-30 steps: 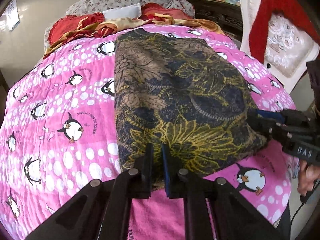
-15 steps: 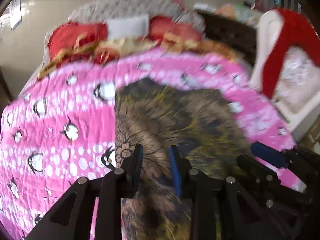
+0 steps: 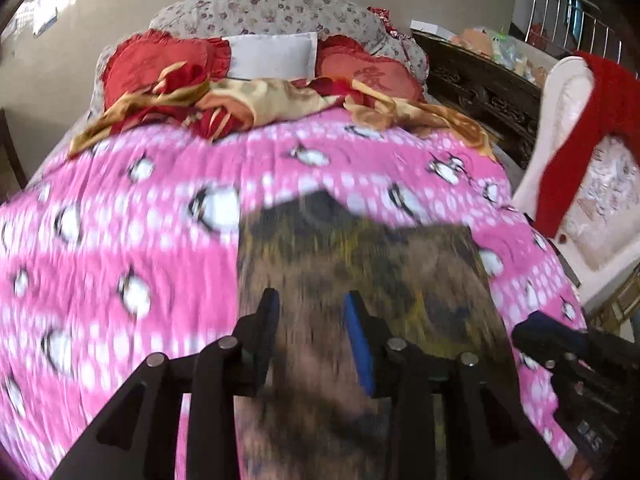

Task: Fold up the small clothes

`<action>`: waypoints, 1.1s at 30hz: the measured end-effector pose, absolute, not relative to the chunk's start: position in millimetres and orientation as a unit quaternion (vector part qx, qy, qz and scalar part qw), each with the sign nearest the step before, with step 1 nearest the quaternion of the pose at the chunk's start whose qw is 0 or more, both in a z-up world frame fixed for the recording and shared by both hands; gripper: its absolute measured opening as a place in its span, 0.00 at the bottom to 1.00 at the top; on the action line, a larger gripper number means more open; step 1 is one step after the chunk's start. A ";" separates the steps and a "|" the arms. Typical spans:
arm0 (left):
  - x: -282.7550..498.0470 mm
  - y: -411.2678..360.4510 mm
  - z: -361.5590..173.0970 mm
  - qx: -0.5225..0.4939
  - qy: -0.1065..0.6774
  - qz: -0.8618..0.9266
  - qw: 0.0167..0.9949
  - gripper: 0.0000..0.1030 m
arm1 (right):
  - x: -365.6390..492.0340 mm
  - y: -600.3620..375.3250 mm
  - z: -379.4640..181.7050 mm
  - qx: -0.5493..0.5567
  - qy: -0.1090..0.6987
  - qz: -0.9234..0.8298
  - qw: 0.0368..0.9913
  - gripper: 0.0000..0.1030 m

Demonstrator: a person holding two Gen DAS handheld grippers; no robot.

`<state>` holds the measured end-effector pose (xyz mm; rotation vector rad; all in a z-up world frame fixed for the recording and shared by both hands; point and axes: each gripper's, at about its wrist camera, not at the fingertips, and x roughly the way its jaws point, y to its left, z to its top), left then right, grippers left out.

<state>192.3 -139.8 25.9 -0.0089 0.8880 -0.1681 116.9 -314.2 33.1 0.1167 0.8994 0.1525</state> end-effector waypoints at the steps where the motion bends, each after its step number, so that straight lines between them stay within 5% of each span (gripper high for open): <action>1: 197.2 -142.8 24.7 -0.002 0.431 -0.077 0.899 0.34 | 126.0 -311.2 37.9 0.058 0.427 0.060 0.900 0.17; 12: 242.6 -157.7 -24.1 -0.016 0.426 -0.046 0.904 0.45 | 219.9 -297.6 -27.4 0.034 0.441 0.034 0.896 0.18; 33: 249.6 -160.9 -35.6 -0.016 0.410 -0.041 0.911 0.52 | 226.5 -302.2 -35.1 0.055 0.430 0.037 0.900 0.20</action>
